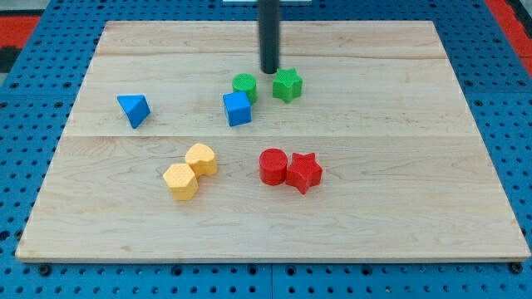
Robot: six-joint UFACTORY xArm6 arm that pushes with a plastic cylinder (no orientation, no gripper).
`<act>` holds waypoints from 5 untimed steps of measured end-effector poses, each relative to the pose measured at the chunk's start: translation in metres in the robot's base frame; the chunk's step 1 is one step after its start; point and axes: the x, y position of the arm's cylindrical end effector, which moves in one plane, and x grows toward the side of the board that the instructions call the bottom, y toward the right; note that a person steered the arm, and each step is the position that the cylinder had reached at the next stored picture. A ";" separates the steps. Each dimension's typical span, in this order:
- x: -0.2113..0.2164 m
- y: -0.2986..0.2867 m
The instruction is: Push the green blocks close to the blue cube
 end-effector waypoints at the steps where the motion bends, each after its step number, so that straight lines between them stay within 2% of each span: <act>1: 0.003 0.012; 3: 0.040 0.013; 4: 0.052 0.077; 5: 0.116 0.152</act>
